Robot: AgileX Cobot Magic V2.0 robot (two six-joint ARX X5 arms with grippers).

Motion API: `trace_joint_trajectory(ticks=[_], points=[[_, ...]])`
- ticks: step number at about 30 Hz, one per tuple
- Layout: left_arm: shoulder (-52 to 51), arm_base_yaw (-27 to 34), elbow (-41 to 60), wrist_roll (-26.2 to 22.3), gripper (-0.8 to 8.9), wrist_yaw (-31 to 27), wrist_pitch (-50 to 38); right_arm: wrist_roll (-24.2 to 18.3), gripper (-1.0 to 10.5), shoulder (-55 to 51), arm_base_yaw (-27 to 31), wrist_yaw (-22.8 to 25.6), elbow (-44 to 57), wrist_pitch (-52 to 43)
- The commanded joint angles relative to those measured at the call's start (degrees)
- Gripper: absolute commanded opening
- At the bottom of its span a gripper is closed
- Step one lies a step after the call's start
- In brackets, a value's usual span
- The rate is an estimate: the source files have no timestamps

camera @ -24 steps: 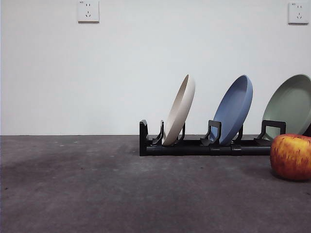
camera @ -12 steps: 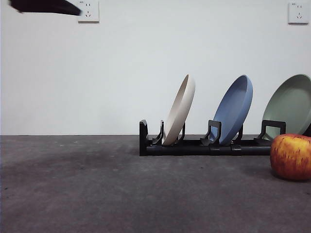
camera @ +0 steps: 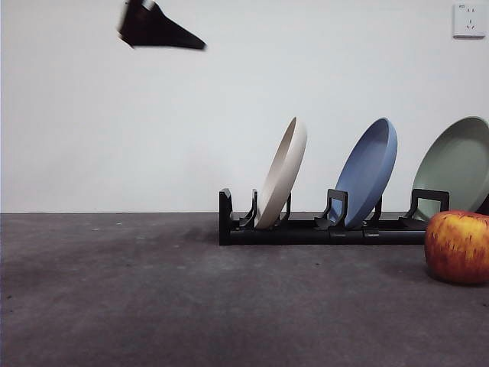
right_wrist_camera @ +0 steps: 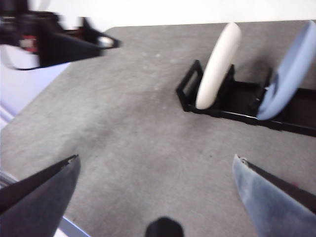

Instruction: Take the yellow plate from the plate rack,put the plate on the table,take the apple from the table,put the apple in the plate

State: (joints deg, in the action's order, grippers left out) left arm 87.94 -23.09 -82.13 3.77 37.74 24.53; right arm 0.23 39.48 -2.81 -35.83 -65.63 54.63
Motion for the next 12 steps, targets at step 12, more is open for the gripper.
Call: trace_joint_trajectory(ticks=[12], points=[[22.25, -2.89, -18.67, -1.03, 6.59, 0.00, -0.63, 0.11, 6.0, 6.19, -3.91, -0.66, -5.53, 1.07]])
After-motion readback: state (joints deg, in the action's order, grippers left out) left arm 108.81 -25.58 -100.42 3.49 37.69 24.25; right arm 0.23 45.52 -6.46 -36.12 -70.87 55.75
